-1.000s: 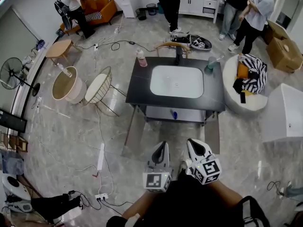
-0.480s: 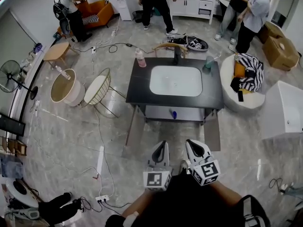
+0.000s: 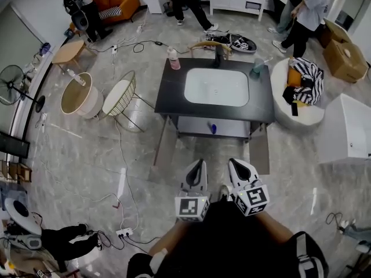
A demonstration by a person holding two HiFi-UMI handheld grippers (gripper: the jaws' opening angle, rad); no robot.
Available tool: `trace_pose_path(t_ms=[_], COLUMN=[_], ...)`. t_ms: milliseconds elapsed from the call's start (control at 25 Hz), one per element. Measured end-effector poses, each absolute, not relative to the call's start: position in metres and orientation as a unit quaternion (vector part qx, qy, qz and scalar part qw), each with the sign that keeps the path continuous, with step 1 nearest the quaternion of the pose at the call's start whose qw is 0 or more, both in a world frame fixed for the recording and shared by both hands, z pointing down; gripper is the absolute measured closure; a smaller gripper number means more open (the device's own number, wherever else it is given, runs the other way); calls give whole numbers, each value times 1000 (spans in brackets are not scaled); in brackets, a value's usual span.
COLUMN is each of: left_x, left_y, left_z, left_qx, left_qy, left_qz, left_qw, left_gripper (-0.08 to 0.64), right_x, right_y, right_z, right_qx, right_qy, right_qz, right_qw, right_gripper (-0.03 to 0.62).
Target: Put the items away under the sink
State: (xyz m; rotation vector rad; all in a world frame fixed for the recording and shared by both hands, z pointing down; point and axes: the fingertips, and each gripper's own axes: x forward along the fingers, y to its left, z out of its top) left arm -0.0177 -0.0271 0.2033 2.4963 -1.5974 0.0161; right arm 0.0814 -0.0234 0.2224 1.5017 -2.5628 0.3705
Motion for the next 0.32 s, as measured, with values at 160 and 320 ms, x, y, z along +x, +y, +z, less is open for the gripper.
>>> trace_pose_path(t_ms=[160,320], left_x=[-19,-17], left_y=[-30,-38], left_z=[210,210], left_qx=[839,843], left_qy=[-537,-529], left_qz=[7,5], left_qw=[87,93], left_gripper=[546,546], right_x=[77,70], right_y=[-26,-33], right_z=[227,228], right_qx=[498,495], right_qy=[-856,-857], right_qz=[120,124], right_qw=[76,74], right_gripper=[581,581])
